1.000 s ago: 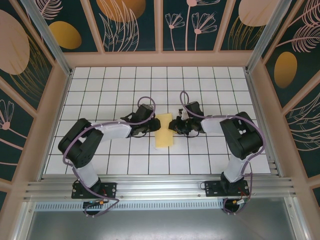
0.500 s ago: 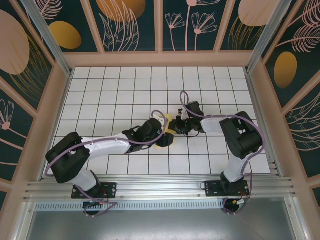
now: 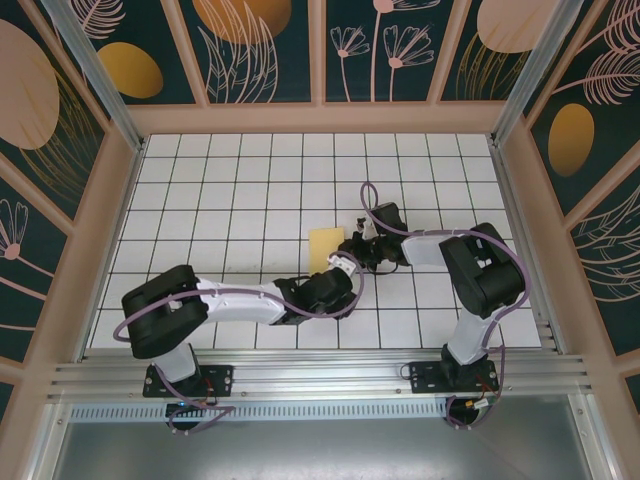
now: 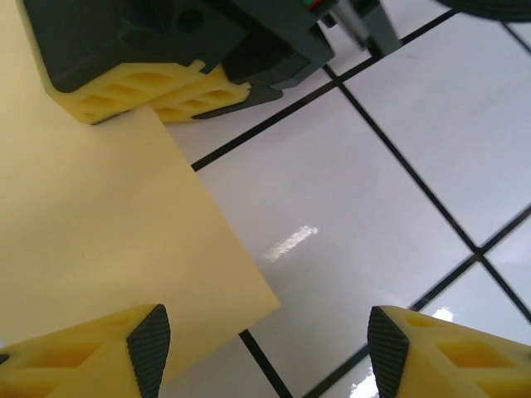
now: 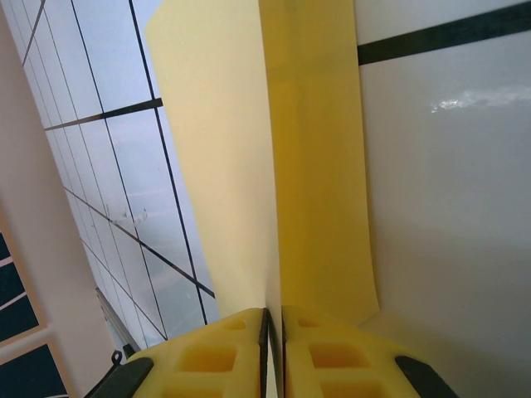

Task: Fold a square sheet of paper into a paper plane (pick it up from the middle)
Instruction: Third fold the triangle at the center of the table.

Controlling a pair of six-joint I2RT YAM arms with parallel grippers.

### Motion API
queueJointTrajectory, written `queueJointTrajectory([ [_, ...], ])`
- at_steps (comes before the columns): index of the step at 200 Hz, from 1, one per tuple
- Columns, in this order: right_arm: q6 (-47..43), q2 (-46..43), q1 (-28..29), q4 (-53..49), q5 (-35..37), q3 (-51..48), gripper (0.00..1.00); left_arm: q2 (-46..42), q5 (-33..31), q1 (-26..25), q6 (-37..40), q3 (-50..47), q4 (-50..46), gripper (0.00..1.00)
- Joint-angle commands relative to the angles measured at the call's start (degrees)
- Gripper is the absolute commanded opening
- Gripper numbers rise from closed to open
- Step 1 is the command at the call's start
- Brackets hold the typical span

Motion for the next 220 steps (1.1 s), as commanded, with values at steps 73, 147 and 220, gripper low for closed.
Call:
queueJointTrajectory([
  [73,-0.7,0.57,-0.57,-1.82,-0.02,0.93,0.16,1.06,-12.75,-0.7,0.46,2.68,-4.99,0.21],
  [147,-2.35,-1.09,-0.88,-4.36,1.05,1.71,0.21,-2.57,-12.03,-0.64,2.0,1.67,-4.18,0.0],
  [220,-6.56,-6.5,-3.38,-10.99,5.13,3.84,0.32,-4.19,-5.34,0.48,4.95,-0.39,-1.41,0.0],
])
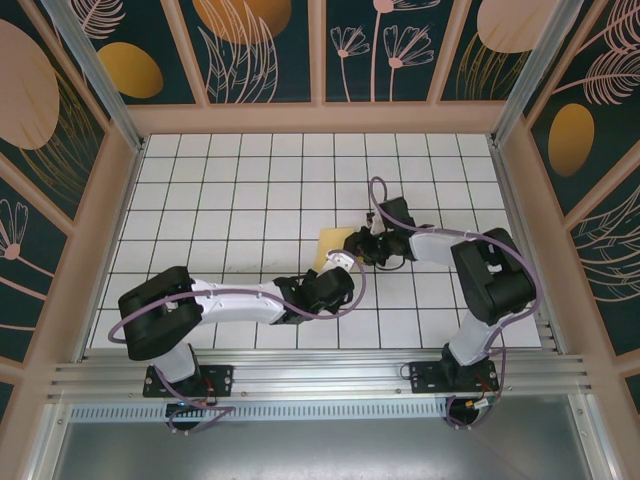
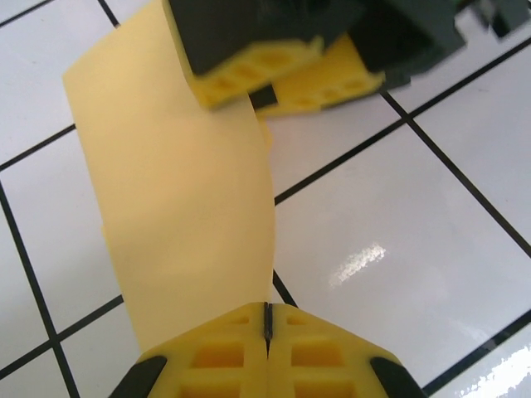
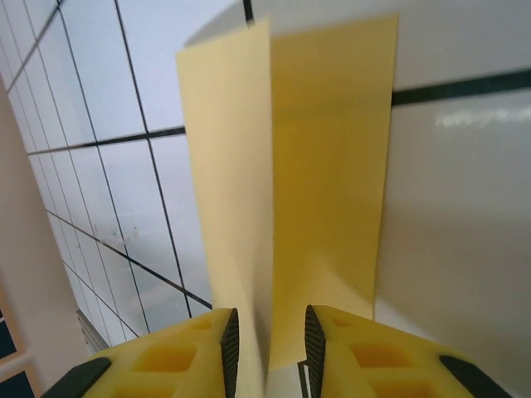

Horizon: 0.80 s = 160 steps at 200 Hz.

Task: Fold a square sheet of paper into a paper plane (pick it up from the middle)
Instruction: Third fold the triangle at the center of the table.

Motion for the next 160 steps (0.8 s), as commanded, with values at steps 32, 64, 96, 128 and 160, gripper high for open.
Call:
queueJointTrajectory([
  [32,-3.23,-2.76,-0.4,-4.45,2.42,3.64,0.34,-3.92,7.49,2.06,2.62,-2.63,3.18,0.0],
  [64,-3.4,-4.58,-0.49,-7.34,8.39,4.16,0.34,-4.29,11.0,2.98,4.06,-2.69,2.61,0.0],
  [96,-3.79,-7.05,-0.94,-8.74,11.58,4.34,0.35,-4.48,13.0,3.79,5.01,-2.1,1.98,0.0],
  [128,-3.27,-7.41,-0.77,-5.54,7.59,4.27,0.24,-4.22,14.11,4.21,5.42,-1.5,1.56,0.0],
  [160,-3.82,-3.27,0.64,-3.02,1.8,6.24,0.17,-3.99,14.25,4.84,5.6,-1.35,1.19,0.0],
])
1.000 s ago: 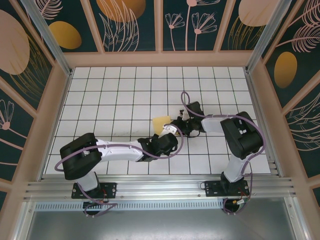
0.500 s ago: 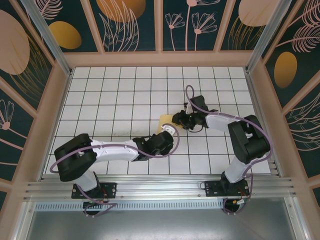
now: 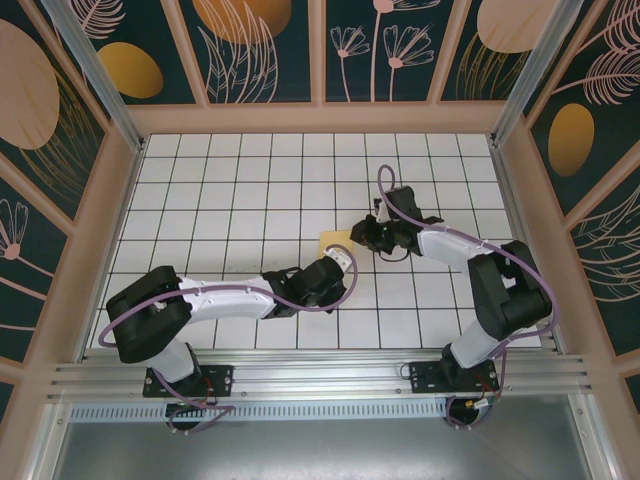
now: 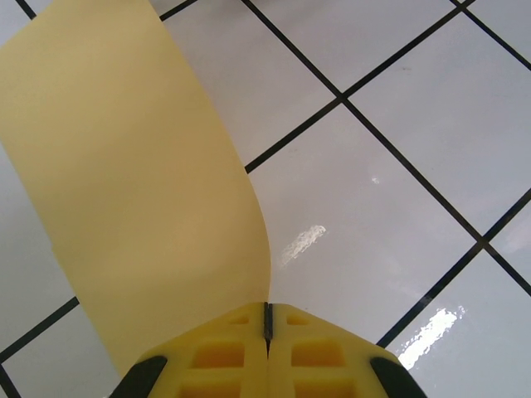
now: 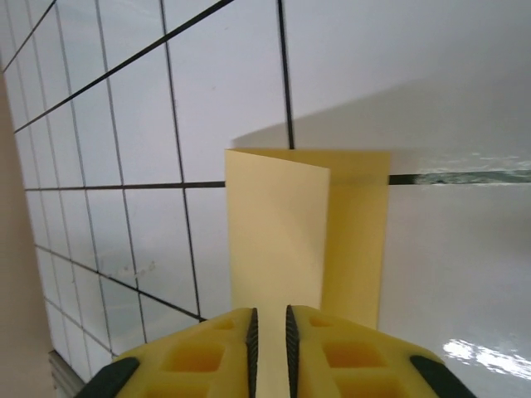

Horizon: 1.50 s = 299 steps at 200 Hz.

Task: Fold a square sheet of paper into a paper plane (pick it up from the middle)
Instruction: Third fold the triangle at the center of the table.

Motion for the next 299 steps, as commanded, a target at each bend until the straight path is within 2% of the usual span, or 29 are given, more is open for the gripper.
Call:
queueJointTrajectory([
  [1,-1.19,2.86,1.1,2.62,-4.96,3.24,0.17,-0.99,1.08,0.76,1.27,0.59,-0.45,0.0],
  [25,-2.41,6.71,2.4,1.79,-5.9,5.78,0.16,-1.19,1.85,1.17,1.55,0.65,-0.61,0.0],
  [58,-5.94,12.6,2.76,-4.18,-2.43,10.14,0.14,-0.93,3.82,1.86,1.87,0.99,-0.6,0.0],
  [122,-11.46,18.55,2.83,-7.03,0.05,10.7,0.14,1.4,12.15,6.12,2.03,2.16,-0.63,0.0],
  [215,-12.58,19.15,2.85,-6.63,-0.24,9.98,0.15,5.12,19.11,13.35,2.7,3.5,0.75,0.0],
  [299,-11.53,19.25,2.88,-5.76,-0.81,9.16,0.16,8.45,18.72,15.37,4.3,5.5,-0.18,0.01],
])
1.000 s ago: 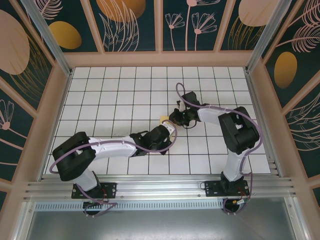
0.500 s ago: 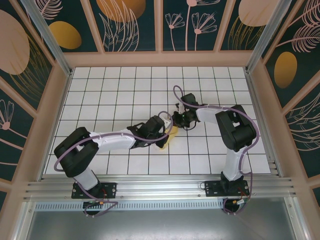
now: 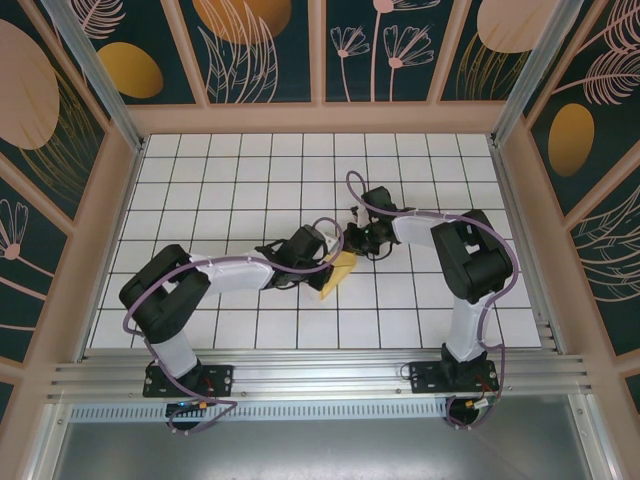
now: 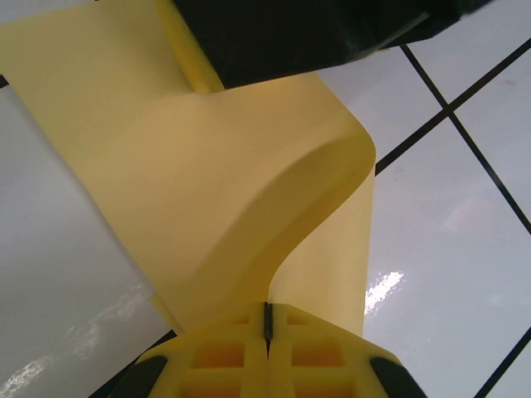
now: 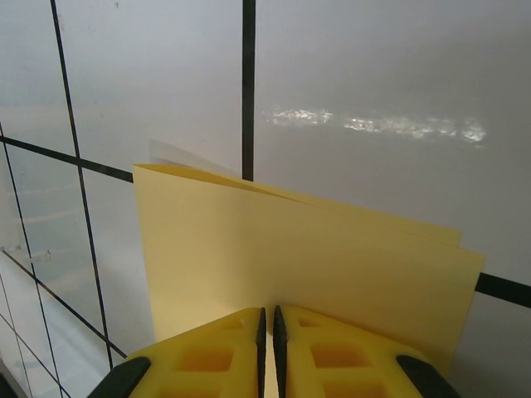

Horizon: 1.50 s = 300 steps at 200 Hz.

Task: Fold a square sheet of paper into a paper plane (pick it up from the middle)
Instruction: Third fold the triangle at the center of the table.

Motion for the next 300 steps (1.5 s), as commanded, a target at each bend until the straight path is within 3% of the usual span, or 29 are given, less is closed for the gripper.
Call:
queueJointTrajectory([
  [1,0.02,1.93,0.2,-1.27,0.73,-0.77,0.16,1.28,0.36,0.67,1.73,1.99,0.06,0.01],
  [134,0.59,2.51,0.18,-1.04,1.31,-1.05,0.17,2.78,-3.22,0.72,1.25,2.14,-0.25,0.01],
  [300,0.46,2.71,0.1,-1.22,1.48,-1.19,0.18,4.14,-3.02,0.73,-0.17,2.15,-0.04,0.02],
])
